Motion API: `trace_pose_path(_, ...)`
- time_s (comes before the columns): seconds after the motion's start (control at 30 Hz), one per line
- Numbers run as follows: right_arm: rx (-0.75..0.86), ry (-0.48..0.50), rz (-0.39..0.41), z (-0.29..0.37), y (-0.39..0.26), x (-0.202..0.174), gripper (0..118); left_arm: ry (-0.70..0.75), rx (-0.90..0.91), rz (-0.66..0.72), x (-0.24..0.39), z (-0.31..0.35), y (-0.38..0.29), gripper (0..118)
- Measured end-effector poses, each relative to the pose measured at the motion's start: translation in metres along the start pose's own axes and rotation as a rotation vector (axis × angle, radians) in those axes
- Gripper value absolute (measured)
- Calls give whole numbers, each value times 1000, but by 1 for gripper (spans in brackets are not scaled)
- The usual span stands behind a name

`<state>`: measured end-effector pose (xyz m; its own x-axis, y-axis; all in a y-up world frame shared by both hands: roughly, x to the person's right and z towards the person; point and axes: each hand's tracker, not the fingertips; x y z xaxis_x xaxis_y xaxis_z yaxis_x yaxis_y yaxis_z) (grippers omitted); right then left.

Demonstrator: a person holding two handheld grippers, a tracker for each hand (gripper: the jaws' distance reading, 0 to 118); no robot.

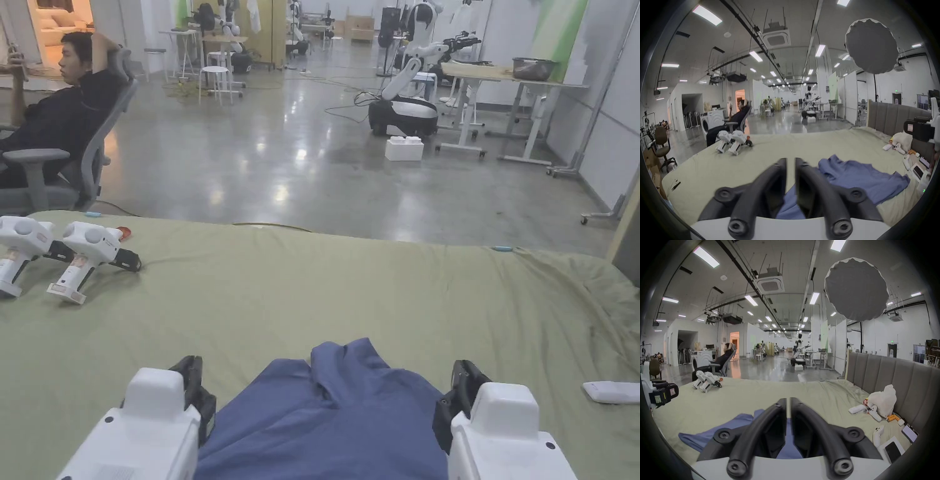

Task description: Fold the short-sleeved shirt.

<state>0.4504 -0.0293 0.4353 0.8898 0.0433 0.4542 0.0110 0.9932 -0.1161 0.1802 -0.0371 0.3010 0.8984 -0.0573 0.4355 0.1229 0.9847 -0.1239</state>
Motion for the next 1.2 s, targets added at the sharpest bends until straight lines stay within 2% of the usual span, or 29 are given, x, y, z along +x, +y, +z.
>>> trace_pose_path(0.03,14,16,-5,1,2,-3,0,1,15,3,3,1,1,0)
trace_pose_path(0.2,37,22,39,3,5,-13,0,-29,15,17,5,7,0,0)
trace_pose_path(0.3,22,39,37,0,3,-12,0,-12,-24,28,-11,11,-11,0)
trace_pose_path(0.53,-86,45,44,-17,-25,-7,0,111,-280,173,-107,1,-67,0)
trace_pose_path(0.67,-157,55,42,-25,-42,-7,0,107,-464,245,-148,-6,-96,0)
trace_pose_path(0.7,-174,61,45,-27,-45,-8,0,98,-490,279,-157,-9,-105,2)
trace_pose_path(0.8,-215,84,52,-32,-55,-9,0,100,-567,332,-170,-17,-122,26)
trace_pose_path(0.9,-246,90,61,-35,-62,-11,0,138,-667,352,-176,-32,-137,61)
trace_pose_path(0.93,-258,91,63,-37,-65,-12,0,155,-698,341,-176,-38,-144,68)
trace_pose_path(1.07,-295,89,70,-44,-74,-12,0,171,-804,297,-170,-57,-168,68)
trace_pose_path(1.2,-327,84,85,-53,-81,-11,0,184,-783,224,-149,-55,-155,67)
